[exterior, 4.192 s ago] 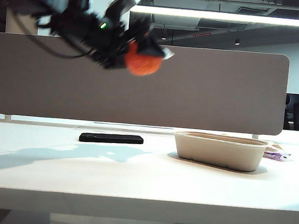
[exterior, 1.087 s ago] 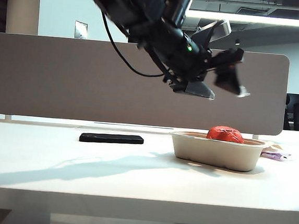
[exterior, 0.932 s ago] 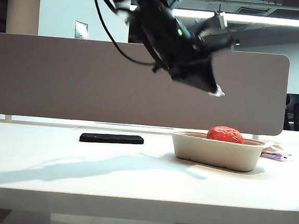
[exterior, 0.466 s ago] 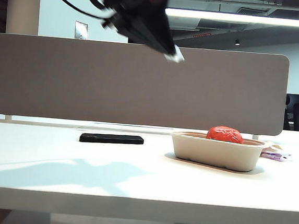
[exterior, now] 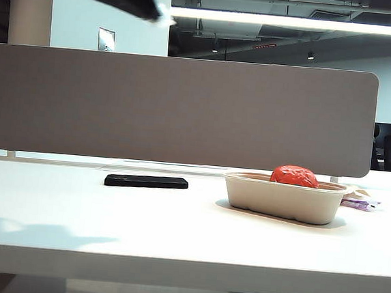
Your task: Pick up the orange and place it into the paper lunchbox.
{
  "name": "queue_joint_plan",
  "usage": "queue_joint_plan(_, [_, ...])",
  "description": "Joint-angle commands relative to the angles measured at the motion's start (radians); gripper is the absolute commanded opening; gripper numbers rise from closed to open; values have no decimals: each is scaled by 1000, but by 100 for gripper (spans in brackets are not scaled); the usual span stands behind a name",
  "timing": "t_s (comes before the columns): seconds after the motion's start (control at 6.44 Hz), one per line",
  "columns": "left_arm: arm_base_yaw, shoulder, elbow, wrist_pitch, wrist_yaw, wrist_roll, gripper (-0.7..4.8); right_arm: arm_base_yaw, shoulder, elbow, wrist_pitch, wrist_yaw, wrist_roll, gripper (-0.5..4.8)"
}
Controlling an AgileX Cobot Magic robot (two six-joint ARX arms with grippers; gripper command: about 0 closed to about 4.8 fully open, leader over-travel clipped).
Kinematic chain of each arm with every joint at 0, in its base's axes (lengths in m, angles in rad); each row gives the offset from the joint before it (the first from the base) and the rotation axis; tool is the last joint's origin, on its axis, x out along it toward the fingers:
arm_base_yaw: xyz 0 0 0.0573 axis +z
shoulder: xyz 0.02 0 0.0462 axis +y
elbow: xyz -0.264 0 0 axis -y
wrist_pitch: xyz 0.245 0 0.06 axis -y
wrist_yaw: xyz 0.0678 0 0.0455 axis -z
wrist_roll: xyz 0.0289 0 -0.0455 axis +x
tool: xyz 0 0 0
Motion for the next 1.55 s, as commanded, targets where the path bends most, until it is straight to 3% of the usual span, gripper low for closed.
queue_joint_plan(0.16, [0, -293, -235, 10, -21, 0, -8, 0, -192, -164, 68, 12, -6, -5])
queue_joint_plan(0.47, [0, -667, -410, -60, -28, -4, -8, 0, -273, -176, 37, -6, -6, -5])
queue_joint_plan(0.62, [0, -754, -428, -63, -110, -38, -8, 0, -273, -176, 37, -14, -6, -5])
queue_joint_plan(0.78, [0, -770, -453, -49, -178, -132, -8, -2, -273, -176, 37, -14, -6, -5])
queue_joint_plan(0.93, [0, -770, -490, 31, -185, -184, -8, 0, -273, -176, 37, -10, -6, -5])
queue_joint_plan(1.09, [0, -771, -526, 126, -200, -183, -8, -1, -273, -176, 37, -12, -6, -5])
queue_joint_plan(1.24, [17, -776, -606, 274, -288, -178, -8, 0, -273, -176, 37, -10, -6, -5])
queue_joint_plan(1.4, [40, -776, -622, 290, -279, -178, -8, 0, -273, -176, 37, -10, -6, -5])
queue_joint_plan(1.55, [224, -850, -657, 286, -279, -181, -8, 0, -273, -177, 37, -10, -6, -5])
